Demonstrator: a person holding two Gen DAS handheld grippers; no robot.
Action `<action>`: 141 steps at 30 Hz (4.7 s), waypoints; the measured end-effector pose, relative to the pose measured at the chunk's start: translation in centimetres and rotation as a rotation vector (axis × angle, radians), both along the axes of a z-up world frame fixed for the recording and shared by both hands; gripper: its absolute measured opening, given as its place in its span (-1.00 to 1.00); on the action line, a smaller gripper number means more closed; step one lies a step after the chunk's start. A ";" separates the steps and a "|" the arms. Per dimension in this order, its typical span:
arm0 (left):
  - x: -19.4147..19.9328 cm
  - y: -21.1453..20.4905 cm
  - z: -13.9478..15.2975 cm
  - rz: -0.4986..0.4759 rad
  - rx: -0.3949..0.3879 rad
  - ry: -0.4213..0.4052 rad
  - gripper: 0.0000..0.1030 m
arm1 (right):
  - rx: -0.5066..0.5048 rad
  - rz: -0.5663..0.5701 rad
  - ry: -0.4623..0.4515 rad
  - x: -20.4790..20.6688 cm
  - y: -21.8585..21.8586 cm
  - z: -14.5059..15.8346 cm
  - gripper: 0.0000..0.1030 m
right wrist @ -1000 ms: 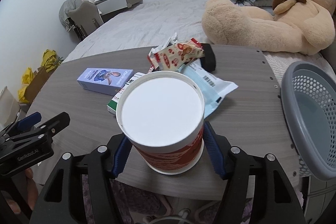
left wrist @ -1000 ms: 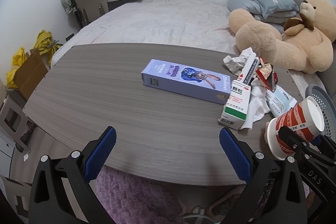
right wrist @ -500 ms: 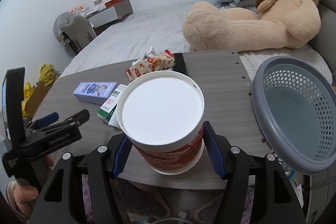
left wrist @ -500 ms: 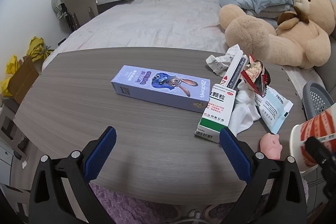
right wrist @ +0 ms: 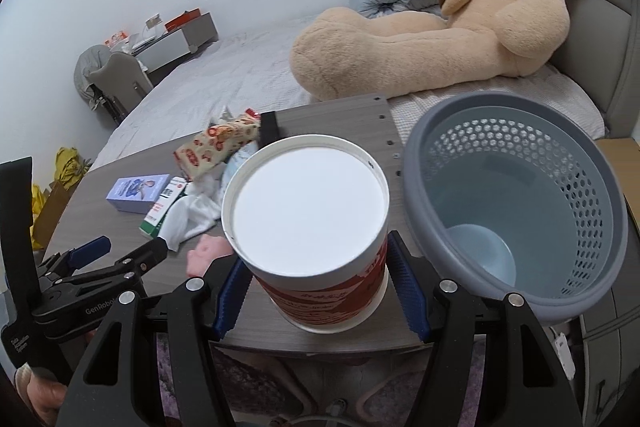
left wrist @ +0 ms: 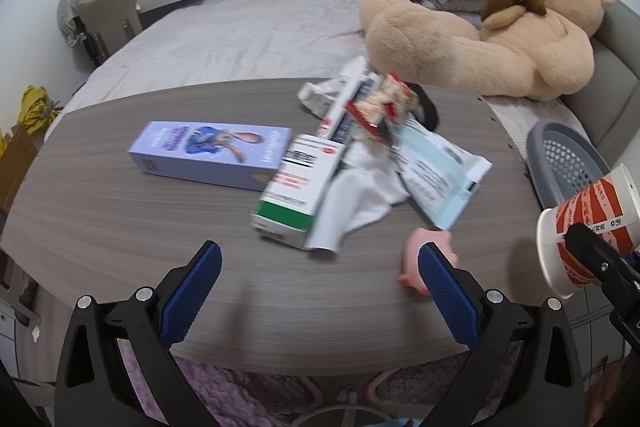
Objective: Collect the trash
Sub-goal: 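Lift the paper cup with the right gripper while the left gripper grasps the pink pig toy, then carry cup and pig over the grey basket and open both grippers, then move both tools back to the table items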
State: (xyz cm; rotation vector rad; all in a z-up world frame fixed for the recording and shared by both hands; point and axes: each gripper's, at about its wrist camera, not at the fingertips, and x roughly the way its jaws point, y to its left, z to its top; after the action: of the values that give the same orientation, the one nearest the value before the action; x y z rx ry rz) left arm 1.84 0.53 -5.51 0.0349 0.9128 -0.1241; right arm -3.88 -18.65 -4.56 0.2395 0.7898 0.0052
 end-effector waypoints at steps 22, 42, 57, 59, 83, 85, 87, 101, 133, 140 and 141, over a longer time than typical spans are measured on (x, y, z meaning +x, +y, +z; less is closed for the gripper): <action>0.9 -6.3 -3.3 -0.117 0.044 0.091 0.27 | 0.044 -0.064 -0.004 -0.7 -3.7 -1.0 0.21; -1.0 -7.7 2.4 -0.166 0.062 -0.062 -0.38 | 0.041 -0.076 -0.023 -1.1 -5.4 0.1 0.22; 0.5 -19.3 3.9 -0.360 0.048 -0.068 -0.37 | 0.030 -0.223 0.006 -1.6 -15.0 0.5 0.22; 0.6 -20.7 3.9 -0.380 0.049 -0.061 -0.37 | 0.029 -0.239 0.016 -1.6 -16.0 0.3 0.22; 3.1 -26.5 2.5 -0.435 0.087 -0.003 -0.31 | 0.036 -0.268 0.066 0.6 -20.5 -1.6 0.22; 3.1 -26.4 2.6 -0.433 0.086 -0.006 -0.15 | 0.028 -0.270 0.064 0.6 -20.5 -1.5 0.26; 3.1 -26.3 2.7 -0.427 0.084 -0.017 0.22 | 0.027 -0.270 0.058 0.7 -20.6 -1.5 0.53; 2.6 -25.2 3.6 -0.408 0.073 -0.046 0.41 | 0.018 -0.282 0.045 0.2 -20.2 -1.0 0.55; 0.3 -18.2 6.3 -0.298 0.033 -0.141 0.84 | -0.017 -0.251 -0.042 -2.2 -15.7 2.2 0.55; 0.6 -13.2 6.3 -0.205 0.033 -0.152 0.86 | -0.010 -0.186 -0.056 -1.5 -12.4 2.4 0.55; 0.7 -12.3 6.3 -0.188 0.035 -0.151 0.86 | -0.010 -0.172 -0.057 -1.3 -11.8 2.3 0.55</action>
State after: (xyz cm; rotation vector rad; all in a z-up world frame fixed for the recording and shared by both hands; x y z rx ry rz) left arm 2.53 -11.77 0.76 0.1605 0.7595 -0.2764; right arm -5.14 -30.42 -2.24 0.2956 0.7108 -0.1537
